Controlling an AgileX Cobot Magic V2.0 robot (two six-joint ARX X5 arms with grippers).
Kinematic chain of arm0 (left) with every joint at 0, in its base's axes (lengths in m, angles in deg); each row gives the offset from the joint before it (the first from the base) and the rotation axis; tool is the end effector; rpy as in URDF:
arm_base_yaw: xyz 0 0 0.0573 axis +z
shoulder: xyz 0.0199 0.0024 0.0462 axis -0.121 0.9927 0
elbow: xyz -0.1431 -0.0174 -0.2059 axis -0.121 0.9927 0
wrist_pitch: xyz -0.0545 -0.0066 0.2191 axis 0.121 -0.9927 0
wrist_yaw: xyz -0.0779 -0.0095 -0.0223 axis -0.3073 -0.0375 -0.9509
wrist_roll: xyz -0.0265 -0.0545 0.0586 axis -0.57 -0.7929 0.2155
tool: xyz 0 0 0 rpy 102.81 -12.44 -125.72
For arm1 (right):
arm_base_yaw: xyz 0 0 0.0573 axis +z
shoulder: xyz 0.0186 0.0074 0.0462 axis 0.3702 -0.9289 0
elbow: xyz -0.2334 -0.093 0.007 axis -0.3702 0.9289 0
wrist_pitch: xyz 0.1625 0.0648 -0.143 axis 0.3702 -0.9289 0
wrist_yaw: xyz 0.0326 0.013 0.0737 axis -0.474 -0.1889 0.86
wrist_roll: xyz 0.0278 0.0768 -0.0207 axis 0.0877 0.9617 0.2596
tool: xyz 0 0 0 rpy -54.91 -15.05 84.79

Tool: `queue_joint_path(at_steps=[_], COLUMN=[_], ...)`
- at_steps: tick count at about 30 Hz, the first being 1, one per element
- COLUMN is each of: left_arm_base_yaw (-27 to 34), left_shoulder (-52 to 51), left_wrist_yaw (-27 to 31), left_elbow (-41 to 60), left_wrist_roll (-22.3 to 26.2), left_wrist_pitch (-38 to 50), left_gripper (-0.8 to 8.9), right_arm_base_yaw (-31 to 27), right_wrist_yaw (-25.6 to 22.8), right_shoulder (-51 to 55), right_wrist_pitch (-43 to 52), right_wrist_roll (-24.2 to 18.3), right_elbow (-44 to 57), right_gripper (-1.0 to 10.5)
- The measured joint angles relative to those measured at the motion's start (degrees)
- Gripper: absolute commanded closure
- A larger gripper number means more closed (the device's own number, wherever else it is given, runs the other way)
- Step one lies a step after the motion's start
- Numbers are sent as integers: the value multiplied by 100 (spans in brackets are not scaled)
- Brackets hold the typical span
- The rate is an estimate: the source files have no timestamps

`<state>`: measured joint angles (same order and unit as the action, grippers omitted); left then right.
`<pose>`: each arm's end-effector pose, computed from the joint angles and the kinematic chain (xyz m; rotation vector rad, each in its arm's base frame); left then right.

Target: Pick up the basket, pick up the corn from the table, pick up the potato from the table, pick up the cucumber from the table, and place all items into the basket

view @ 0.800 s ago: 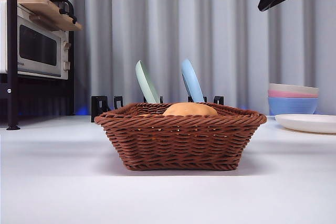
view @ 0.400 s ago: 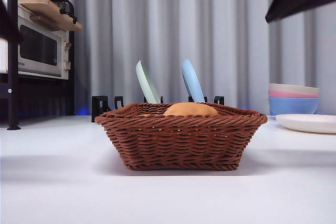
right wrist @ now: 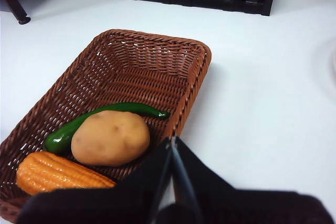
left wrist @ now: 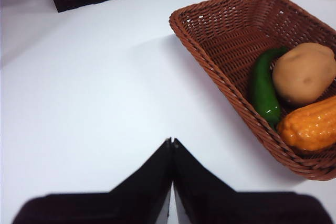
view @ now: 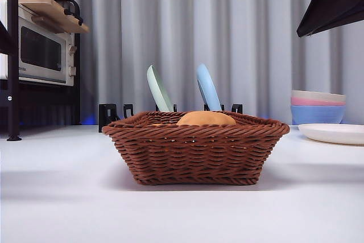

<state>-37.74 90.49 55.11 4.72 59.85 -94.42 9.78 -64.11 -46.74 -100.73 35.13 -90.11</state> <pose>0.1438 -0.0723 0.2202 0.0952 0.4690 -0.3521 0.1753 0.1007 0.2453 -0.0233 0.4744 0.4298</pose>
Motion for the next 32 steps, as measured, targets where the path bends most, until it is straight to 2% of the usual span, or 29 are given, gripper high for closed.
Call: queue_joint_path(at_steps=[8,12,19,24,32], left_arm_base_yaw=[-2,107,1049,1847,2566], left_shoulder=[-2,-496,-2072,-2905,-3477], left_wrist_yaw=[-4,101,101,17,-841], left_elbow=[0,2,129,855,2194], left_wrist_roll=[0,111,275,461,570], left_wrist_pitch=[-26,-382,-278,33,994], left_gripper=[817,817,817,817,817], right_arm_base_yaw=[0,0,-2,-2,-2], right_wrist_yaw=[0,0,0,0,0], right_shoulder=[0,0,2,2,2], right_wrist_pitch=[0,0,0,0,0], right_wrist_roll=[24,24,24,24,24], right_elbow=[0,0,0,0,0], right_gripper=[945,945,945,945,945])
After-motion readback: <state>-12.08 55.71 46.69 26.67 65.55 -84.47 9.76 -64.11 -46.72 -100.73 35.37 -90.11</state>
